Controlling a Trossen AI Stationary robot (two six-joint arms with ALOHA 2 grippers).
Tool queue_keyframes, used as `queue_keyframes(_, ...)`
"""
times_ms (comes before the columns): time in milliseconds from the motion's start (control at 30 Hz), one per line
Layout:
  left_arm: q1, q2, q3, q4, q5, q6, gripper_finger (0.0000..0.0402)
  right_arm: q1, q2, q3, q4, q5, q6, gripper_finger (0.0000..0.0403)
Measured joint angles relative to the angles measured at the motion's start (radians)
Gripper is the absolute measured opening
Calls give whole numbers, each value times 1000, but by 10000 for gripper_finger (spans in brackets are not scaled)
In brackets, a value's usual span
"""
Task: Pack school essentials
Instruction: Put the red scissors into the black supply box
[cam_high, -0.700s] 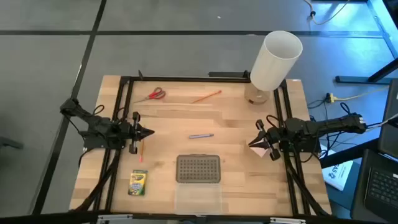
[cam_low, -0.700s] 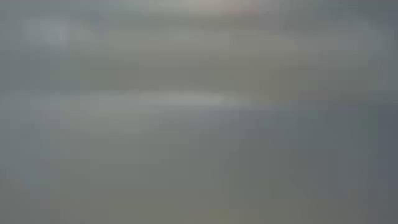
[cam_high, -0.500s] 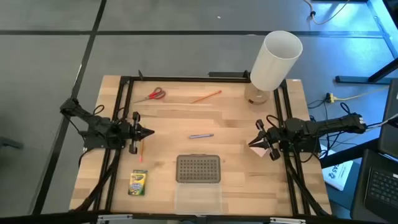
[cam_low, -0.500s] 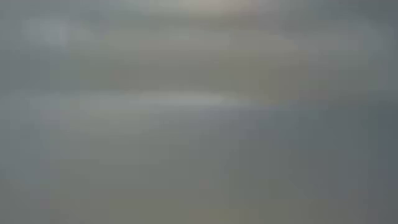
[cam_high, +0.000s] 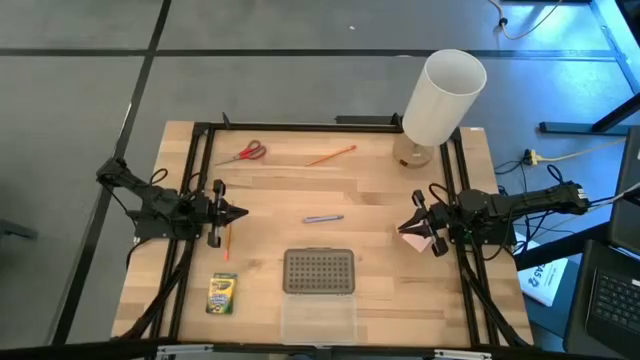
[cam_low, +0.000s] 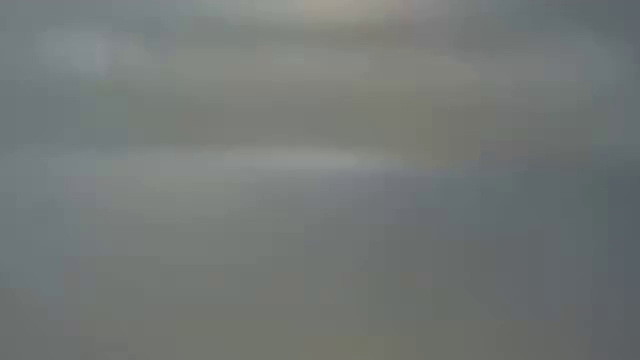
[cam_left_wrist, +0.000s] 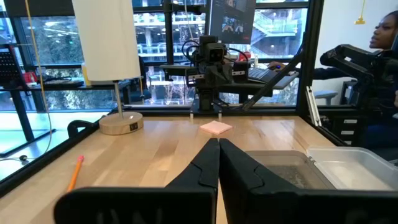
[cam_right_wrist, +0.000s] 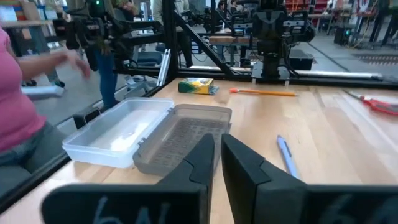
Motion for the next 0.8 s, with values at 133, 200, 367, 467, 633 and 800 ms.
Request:
queue_keyframes(133,0,0,0,0,0,0,0,0,0,0,0,0,-11,35)
queue_keyframes(200,0,0,0,0,0,0,0,0,0,0,0,0,-9,35)
queue_keyframes(367,0,0,0,0,0,0,0,0,0,0,0,0,2,35)
queue_keyframes(467,0,0,0,21,-16,44,0,0,0,0,0,0,1,35)
queue_keyframes(633,0,5,74,26,-25,89,0,0,0,0,0,0,2,35)
queue_keyframes(800,0,69,248,-157,-97,121,0,0,0,0,0,0,0,35)
